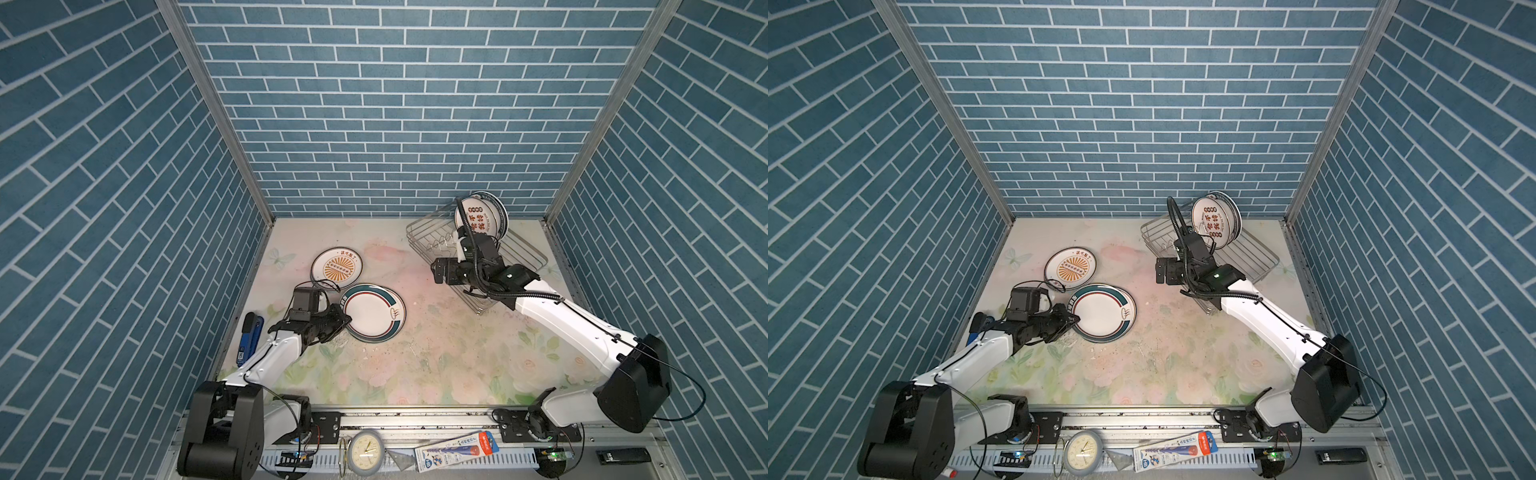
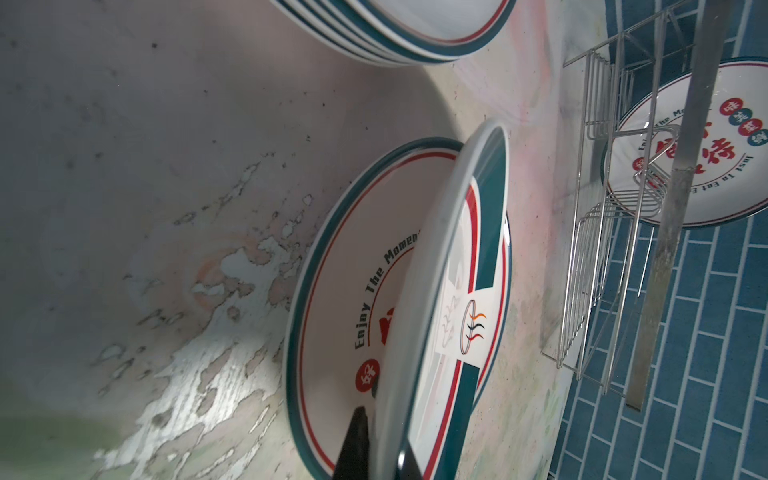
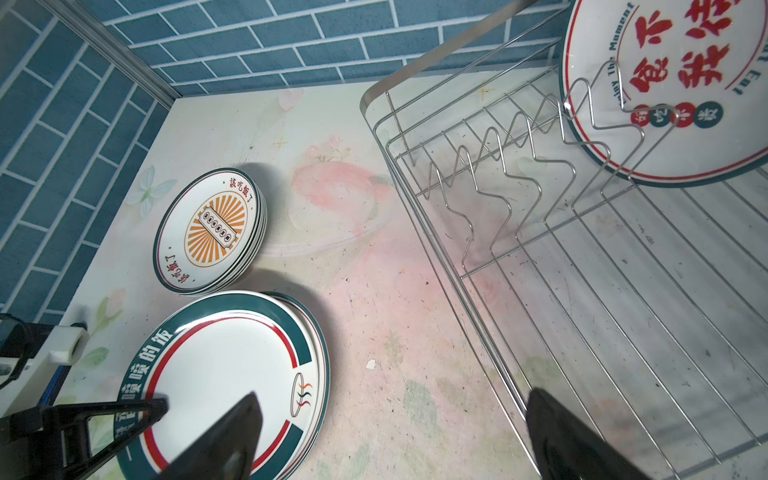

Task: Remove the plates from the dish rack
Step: 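Lower the green-rimmed plate flat onto the red-lettered plate with the left gripper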

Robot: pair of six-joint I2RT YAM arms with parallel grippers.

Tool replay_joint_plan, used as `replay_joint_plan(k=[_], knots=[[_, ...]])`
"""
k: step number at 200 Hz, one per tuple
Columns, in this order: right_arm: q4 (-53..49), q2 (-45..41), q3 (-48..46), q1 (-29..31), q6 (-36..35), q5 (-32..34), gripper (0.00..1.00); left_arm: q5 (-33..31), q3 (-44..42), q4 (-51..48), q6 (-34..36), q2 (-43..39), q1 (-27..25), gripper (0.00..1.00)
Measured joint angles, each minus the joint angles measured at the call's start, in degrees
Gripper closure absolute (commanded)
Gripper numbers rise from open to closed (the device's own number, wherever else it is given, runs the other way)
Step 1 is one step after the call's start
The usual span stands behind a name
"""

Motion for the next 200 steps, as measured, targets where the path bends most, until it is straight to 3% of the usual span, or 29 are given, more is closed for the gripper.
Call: replay_joint_plan(k=[42, 86, 200], knots=[[-0.04, -0.76, -0.44, -0.15, -0.44, -0.09, 0.01, 0.33, 0.46, 0.76, 0.33, 1.99, 0.07, 0.84], [-0.04, -2.1, -0.52, -0.52, -1.05, -0.2, 0.01, -0.33, 1.09, -1.16, 2.34, 3.34, 0.07, 0.63], [0.11, -2.1, -1.42, -0.7, -1.05, -1.84, 0.01, -4.28, 8.96, -10.4, 8.76, 7.41, -1.11, 0.57]])
